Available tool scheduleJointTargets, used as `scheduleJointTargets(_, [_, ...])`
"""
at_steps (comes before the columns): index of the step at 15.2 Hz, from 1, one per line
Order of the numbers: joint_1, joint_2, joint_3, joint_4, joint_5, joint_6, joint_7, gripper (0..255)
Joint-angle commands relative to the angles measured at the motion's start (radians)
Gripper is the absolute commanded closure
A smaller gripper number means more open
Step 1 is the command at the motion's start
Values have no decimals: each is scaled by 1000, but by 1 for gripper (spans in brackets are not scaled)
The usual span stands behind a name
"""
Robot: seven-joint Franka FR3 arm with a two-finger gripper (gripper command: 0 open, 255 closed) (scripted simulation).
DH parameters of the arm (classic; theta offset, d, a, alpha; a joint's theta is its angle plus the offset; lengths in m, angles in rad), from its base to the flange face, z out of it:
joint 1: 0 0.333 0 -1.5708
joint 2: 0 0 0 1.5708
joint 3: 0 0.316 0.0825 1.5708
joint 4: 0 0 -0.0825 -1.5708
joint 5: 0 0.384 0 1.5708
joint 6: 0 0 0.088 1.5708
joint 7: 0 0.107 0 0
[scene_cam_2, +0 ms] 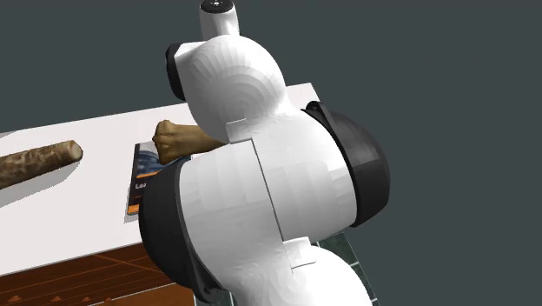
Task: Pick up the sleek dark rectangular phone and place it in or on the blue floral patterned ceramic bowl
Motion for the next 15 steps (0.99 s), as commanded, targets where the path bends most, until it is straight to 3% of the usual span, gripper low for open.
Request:
scheduleJointTargets(1, [0,0,0,0,0,0,0,255])
scheduleJointTargets(2, [0,0,0,0,0,0,0,0])
scheduleJointTargets(7, [0,0,0,0,0,0,0,0])
scheduleJointTargets(11, [8,-77,-10,7,-18,-83,10,0])
scheduleJointTargets(15, [8,-77,-10,7,-18,-83,10,0])
